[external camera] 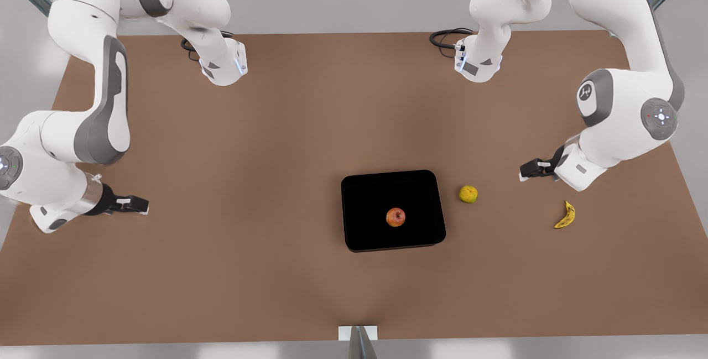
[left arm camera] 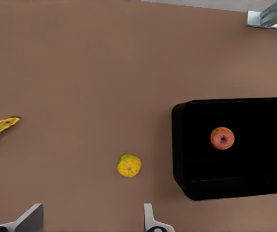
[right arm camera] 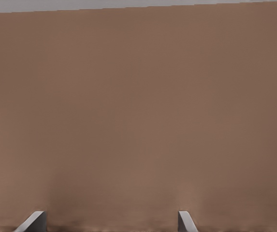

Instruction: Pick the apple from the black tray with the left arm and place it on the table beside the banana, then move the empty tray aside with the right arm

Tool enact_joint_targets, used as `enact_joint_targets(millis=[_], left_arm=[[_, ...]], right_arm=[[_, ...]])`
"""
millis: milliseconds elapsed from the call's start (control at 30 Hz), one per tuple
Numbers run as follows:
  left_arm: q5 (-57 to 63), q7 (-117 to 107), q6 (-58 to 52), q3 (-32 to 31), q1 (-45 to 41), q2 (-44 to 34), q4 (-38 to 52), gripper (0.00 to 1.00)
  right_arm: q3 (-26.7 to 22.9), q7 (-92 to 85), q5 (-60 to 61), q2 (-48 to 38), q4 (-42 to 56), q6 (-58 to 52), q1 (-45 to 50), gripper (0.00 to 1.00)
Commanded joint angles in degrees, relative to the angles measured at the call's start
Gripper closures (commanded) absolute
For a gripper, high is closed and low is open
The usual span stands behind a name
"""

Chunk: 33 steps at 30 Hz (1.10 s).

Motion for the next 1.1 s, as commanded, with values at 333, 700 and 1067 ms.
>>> enact_joint_targets(millis=[333,700,1067], left_arm=[[14.9,35.5,8.5,1.8,2.3,7.8,8.8,0.0],[11.8,-42.8,9.3,-0.7,-29.1,16.6,9.4,0.0],[7.3,-46.2,24.3,-0.2,-27.4,29.3,12.5,0.0]], right_arm=[[0.3,-1.3,1.2,2.6,-6.3,13.5,-0.1,0.0],[-0.1,-1.0,1.5,-0.5,-0.9,7.9,-0.3,0.0],[-0.1,-1.0,1.4,-0.5,-1.0,7.8,-0.3,0.0]])
